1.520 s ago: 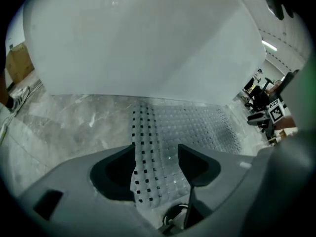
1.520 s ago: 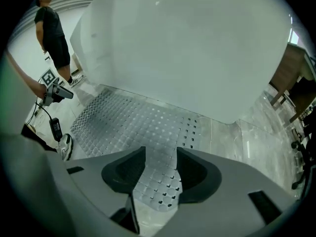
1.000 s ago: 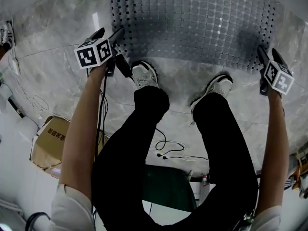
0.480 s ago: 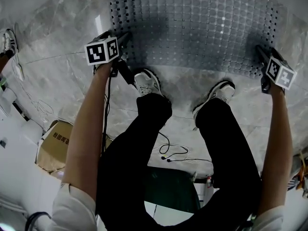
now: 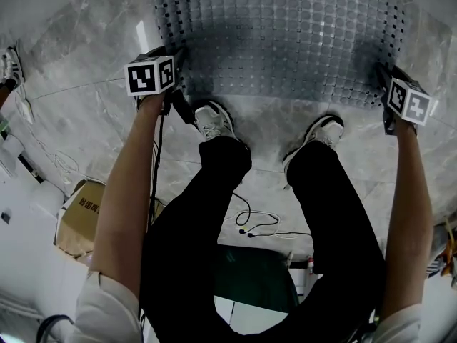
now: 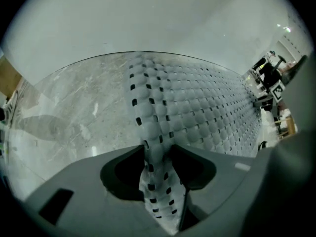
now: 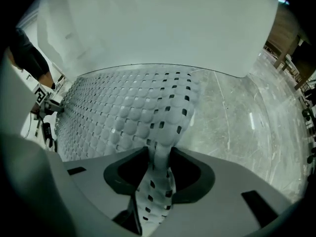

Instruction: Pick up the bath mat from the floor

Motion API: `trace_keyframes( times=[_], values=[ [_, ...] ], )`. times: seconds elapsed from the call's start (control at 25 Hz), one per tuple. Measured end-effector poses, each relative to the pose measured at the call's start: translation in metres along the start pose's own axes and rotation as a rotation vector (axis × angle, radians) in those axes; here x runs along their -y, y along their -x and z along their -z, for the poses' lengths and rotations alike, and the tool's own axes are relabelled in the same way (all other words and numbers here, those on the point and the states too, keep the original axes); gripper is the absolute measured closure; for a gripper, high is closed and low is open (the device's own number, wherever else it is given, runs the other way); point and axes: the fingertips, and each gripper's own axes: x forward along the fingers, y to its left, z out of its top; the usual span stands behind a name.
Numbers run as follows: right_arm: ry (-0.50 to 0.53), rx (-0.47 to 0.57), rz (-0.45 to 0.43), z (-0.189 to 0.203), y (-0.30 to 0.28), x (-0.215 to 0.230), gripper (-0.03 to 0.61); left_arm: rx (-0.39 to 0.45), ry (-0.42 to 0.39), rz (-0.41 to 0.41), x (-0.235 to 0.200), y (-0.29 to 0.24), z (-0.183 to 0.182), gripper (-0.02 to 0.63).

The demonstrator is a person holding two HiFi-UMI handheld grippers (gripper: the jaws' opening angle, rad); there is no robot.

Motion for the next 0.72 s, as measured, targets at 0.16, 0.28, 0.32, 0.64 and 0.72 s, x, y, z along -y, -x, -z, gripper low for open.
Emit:
trace_keyframes(
  times=[0.16,0.28,0.32,0.64,0.72],
  values=[
    [0.047,-0.025,-0.037,-0.004,0.009,-0.016,0.504,-0.006,-0.044,0.006,0.013,0.011,-0.004,0.471],
    [0.045,-0.03,-0.079,-0.012,0.029,-0.033,0.529,-0.006,-0.049,0.017,0.021,0.025,-0.006,0.495],
    [0.04,-0.034,-0.089,-0.015,0.038,-0.039,0.534,-0.004,-0.052,0.021,0.024,0.031,-0.008,0.503],
    [0.106,-0.025,-0.119,-0.027,0.093,-0.061,0.541,0.001,-0.091,0.072,0.056,0.088,-0.024,0.522],
    [0.124,-0.023,-0.125,-0.033,0.111,-0.071,0.541,0.006,-0.106,0.085,0.064,0.105,-0.027,0.525]
  ],
)
